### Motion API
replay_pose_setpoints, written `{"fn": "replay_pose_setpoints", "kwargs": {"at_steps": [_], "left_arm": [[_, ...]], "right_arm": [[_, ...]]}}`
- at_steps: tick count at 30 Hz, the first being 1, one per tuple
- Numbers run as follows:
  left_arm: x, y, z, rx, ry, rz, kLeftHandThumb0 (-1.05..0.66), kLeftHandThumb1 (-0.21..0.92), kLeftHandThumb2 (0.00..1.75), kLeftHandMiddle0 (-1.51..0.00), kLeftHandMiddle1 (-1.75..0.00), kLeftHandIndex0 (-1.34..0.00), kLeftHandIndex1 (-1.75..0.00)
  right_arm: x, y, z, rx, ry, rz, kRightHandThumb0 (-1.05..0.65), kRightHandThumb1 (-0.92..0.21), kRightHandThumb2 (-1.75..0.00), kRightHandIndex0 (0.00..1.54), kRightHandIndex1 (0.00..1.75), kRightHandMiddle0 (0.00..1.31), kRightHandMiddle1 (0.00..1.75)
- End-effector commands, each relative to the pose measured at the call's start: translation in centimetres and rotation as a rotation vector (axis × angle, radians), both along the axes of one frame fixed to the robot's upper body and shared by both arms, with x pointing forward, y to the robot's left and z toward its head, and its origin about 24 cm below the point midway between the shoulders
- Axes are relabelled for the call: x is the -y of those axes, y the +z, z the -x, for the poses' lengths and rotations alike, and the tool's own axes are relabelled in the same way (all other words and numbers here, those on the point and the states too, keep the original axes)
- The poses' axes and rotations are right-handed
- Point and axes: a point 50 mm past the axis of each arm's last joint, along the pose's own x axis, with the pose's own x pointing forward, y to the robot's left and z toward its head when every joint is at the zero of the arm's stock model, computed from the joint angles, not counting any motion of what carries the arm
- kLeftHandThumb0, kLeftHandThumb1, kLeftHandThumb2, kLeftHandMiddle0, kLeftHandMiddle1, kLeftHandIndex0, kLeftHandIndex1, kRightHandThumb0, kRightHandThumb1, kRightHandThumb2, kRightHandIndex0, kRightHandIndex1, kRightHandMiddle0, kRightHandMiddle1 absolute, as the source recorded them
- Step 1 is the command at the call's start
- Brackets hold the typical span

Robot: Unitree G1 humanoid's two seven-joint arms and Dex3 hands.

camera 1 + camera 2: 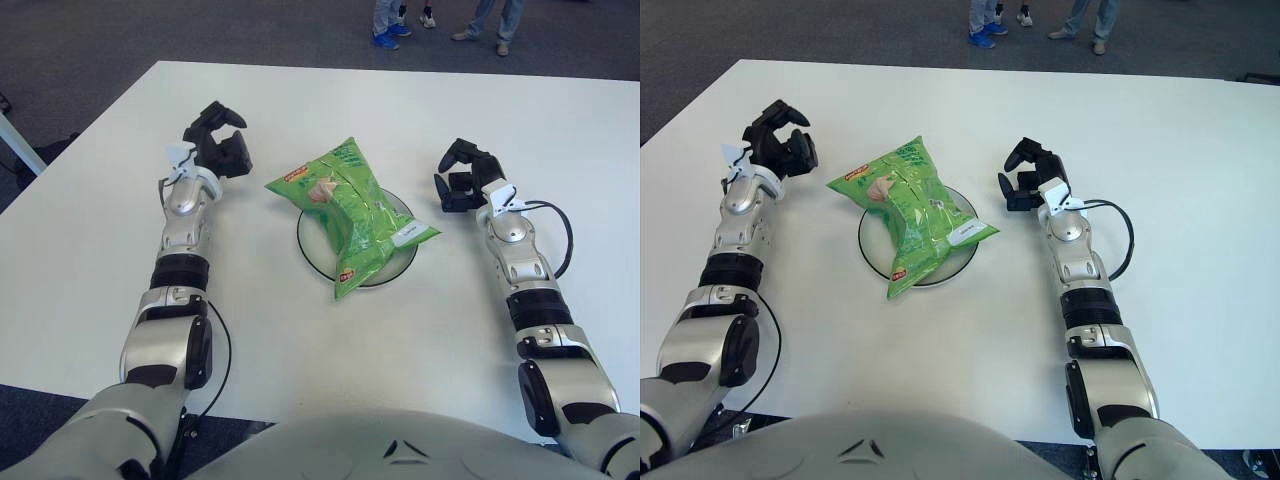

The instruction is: Put the snack into the plate.

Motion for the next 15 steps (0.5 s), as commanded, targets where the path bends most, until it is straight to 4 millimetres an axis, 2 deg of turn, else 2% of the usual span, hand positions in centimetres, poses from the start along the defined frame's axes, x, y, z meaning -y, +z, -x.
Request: {"fn": "replay_pose_setpoints", "kwargs": {"at_steps": [1,9,15], "left_arm": [[0.0,-2.2,1.1,-0.052,-0.013,0.03,-0.49,0.28,1.36,-1.23,-1.75,-0.64,-1.75],[0.2,-4.5,2.1,-0.134,-0.026,0.024,-0.49,0.27,1.37,-1.24,-1.75,-0.65,-1.75],[0.4,-5.4,2.7,-0.168,-0.025,0.042,-0.5,0.27,1.37,-1.26,-1.75,-0.65,-1.75]], "right_arm": [[0.3,-3.8,1.4,-0.18,-0.016,0.002,-0.48,-0.34,-1.29,1.3,1.75,0.6,1.75],[0.3,-3.8,1.4,-0.179,-0.019,0.003,-0.48,-0.34,-1.3,1.3,1.75,0.6,1.75],[0.5,-3.8,1.5,-0.184,-0.015,-0.001,-0.48,-0.33,-1.3,1.3,1.75,0.61,1.75]]}}
